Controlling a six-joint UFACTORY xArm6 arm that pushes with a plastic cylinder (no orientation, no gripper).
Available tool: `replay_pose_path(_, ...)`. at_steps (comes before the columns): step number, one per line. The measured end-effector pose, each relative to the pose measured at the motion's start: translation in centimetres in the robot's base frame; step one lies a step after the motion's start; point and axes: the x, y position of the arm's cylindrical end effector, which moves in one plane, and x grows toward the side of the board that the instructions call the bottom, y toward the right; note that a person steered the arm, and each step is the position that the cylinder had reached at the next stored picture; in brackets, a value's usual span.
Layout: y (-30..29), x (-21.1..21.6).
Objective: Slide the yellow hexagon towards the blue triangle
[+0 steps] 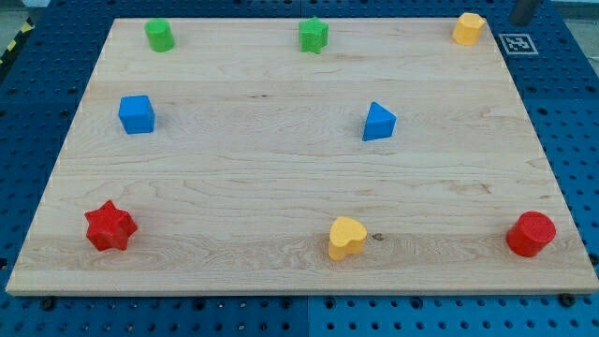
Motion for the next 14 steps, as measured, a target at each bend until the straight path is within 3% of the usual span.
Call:
replay_pose_path(2, -6.9, 0.0)
replay_pose_path(4, -7.0, 3.3)
replay_pose_path(6, -9.5, 3.4)
replay_pose_path(10, -18.3, 4.7)
replay_pose_path(14, -27.2, 13.0)
